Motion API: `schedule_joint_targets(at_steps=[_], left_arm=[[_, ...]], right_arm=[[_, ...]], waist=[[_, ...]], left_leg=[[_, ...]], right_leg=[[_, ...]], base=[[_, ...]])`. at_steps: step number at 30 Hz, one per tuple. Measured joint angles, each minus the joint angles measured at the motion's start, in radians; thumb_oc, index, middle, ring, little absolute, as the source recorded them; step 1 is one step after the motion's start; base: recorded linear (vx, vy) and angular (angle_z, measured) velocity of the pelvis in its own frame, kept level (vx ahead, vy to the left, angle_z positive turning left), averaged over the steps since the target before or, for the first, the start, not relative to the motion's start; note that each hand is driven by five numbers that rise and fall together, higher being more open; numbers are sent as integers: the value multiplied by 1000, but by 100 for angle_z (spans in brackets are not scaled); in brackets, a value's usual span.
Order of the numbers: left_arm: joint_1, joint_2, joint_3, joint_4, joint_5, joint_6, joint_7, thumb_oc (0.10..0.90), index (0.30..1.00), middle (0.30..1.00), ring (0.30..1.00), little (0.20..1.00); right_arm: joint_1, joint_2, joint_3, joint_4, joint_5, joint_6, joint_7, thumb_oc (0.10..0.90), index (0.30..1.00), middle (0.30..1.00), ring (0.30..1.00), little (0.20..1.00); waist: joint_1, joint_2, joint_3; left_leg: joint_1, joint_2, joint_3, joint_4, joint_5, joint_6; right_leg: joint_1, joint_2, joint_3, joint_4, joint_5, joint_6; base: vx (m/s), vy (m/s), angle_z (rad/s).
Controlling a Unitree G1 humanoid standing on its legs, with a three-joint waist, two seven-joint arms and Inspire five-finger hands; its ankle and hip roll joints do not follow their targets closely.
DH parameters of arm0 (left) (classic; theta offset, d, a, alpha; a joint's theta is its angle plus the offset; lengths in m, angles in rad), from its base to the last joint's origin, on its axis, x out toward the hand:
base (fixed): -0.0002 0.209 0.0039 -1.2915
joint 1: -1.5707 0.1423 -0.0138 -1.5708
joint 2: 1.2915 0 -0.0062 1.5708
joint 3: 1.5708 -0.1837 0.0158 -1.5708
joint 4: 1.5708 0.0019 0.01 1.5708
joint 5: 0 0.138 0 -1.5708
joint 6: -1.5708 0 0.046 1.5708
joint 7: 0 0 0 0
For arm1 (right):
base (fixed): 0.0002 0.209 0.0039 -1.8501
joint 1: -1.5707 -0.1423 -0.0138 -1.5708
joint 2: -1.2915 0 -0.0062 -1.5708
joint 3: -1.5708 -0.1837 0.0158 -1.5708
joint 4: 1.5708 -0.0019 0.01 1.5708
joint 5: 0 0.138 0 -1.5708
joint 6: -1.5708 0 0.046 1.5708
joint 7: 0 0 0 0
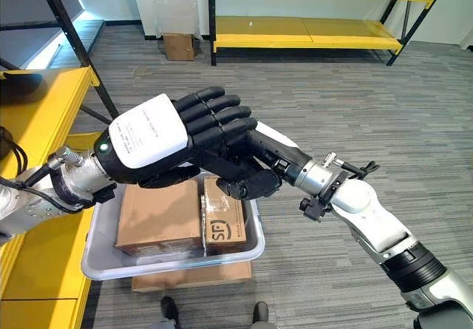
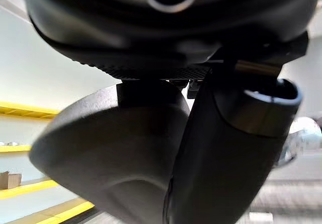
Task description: Move parts from the plastic box to the shelf.
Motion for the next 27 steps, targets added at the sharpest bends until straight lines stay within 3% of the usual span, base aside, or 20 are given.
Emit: schedule_joint_targets(at_steps=[6, 14, 27], left_arm=[[-1, 0, -21, 38, 35, -6, 0, 900, 1000, 1000, 1000, 1000], [25, -3, -25, 68, 42, -6, 2, 900, 1000, 1000, 1000, 1000], [111, -10, 94, 98, 72, 5, 10, 900, 1000, 1000, 1000, 1000]], right_arm=[[0, -19, 10, 4, -1, 0, -1, 400, 300, 300, 300, 300], [0, -19, 26, 7, -2, 2, -2, 400, 300, 300, 300, 300], [0, -15, 26, 6, -3, 1, -1, 400, 300, 300, 300, 300]], waist=[[2, 16, -10], [3, 16, -10], [9, 16, -10]], left_leg=[[0, 1, 0, 0, 0, 0], [1, 1, 0, 0, 0, 0], [1, 1, -1, 0, 0, 0]], right_leg=[[0, 1, 0, 0, 0, 0], [0, 1, 1, 0, 0, 0], [0, 2, 1, 0, 0, 0]], base=[[0, 0, 0], [0, 0, 0], [0, 0, 0]])
